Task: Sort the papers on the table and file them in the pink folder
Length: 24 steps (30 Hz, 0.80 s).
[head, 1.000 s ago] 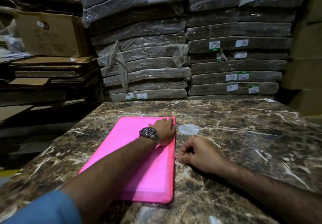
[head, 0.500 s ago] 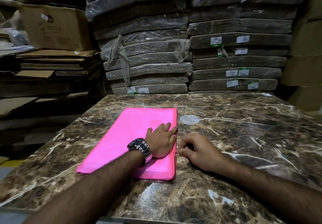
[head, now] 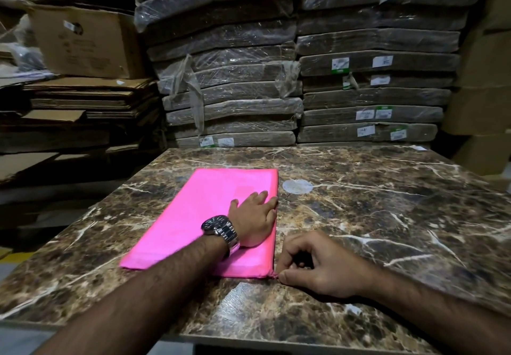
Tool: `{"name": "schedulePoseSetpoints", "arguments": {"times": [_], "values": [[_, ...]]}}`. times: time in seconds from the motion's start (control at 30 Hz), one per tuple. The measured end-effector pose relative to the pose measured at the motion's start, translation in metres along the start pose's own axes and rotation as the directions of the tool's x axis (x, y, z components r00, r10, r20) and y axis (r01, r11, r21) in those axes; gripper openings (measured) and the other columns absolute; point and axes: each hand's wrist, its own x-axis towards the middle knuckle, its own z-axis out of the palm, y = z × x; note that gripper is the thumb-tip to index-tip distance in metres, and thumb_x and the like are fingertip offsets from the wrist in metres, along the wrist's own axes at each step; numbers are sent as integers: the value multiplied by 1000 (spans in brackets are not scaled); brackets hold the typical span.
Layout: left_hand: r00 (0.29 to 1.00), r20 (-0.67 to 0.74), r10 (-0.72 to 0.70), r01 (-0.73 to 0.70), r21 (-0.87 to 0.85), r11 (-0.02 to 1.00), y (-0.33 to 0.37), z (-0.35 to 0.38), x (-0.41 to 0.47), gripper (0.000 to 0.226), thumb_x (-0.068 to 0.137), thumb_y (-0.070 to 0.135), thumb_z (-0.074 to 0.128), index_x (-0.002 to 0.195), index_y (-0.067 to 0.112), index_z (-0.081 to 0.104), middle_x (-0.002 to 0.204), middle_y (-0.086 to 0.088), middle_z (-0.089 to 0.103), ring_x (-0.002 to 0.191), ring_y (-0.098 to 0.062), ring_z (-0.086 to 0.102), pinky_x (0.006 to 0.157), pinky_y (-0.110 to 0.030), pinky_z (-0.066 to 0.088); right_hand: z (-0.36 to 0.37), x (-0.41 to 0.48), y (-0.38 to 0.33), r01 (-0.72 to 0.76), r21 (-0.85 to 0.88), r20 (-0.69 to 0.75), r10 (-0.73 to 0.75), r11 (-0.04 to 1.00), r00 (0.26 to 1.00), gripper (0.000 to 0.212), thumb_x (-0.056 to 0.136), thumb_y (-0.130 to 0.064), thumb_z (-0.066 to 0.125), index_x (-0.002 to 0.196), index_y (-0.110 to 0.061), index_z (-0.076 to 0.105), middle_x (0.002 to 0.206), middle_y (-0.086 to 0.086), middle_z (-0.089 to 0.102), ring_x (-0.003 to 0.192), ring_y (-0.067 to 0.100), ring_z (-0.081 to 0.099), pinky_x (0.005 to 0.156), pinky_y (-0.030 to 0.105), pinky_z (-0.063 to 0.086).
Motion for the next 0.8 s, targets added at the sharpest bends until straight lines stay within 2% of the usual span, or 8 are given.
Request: {"name": "schedulePoseSetpoints", "arguments": {"times": [0.1,0.17,0.23,0.37,0.47,0.57,0.67,0.8], "values": [[1000,-19,10,-10,1,1000,1,1,-1,50,102,35,20,150,25,19,160,-2,14,147,-21,14,114,-58,13,-1,1,-1,16,28,-55,-14,999,998,5,78,-20,75,74,-16,75,69,-12,63,64,6,58,59,22,47],[1000,-26,14,-14,5,1000,1,1,-1,50,101,36,21,150,25,20,159,-3,16,146,-22,16,114,-57,15,-2,3,2,10,34,-120,-6,999,993,6,78,-24,75,74,-20,75,72,-8,66,67,11,61,60,28,50],[999,-34,31,-30,35,999,-1,1,0,50,101,38,21,148,24,24,156,-6,23,143,-24,23,112,-57,22,-5,8,7,-4,-5,-190,2,1000,982,9,79,-28,75,75,-20,74,75,-7,67,70,10,61,64,28,50],[981,-117,153,-136,144,980,-10,-2,10,50,93,48,19,127,23,44,121,-10,54,111,-31,53,88,-45,49,-22,25,31,-54,-143,-281,12,988,960,14,84,-33,70,83,-20,74,81,-8,66,79,5,60,69,18,48],[951,-176,255,-203,267,942,-14,-9,24,45,95,51,25,118,24,52,108,-5,59,93,-24,55,71,-32,47,-42,45,60,-79,-318,-294,-19,945,956,28,84,-49,59,90,-24,72,85,-13,65,84,3,57,77,25,47],[929,-200,311,-240,313,919,-22,-20,45,44,95,53,27,111,24,56,100,-1,60,85,-19,55,61,-27,37,-65,71,91,-113,-436,-303,-28,893,953,31,86,-48,59,103,-25,69,101,-10,65,97,6,55,88,30,46],[933,-183,309,-233,344,910,-31,-25,70,45,95,53,29,108,22,59,96,0,62,85,-20,59,57,-27,36,-85,101,110,-164,-537,-343,-36,827,939,39,85,-43,57,117,-23,64,118,-4,64,111,14,54,97,39,45],[914,-204,350,-256,378,890,-49,-47,99,47,89,51,37,110,16,59,98,-5,67,94,-29,61,70,-37,50,-111,138,96,-193,-719,-296,-44,667,954,53,82,-32,65,132,-16,55,134,4,56,127,24,48,104,45,39]]}}
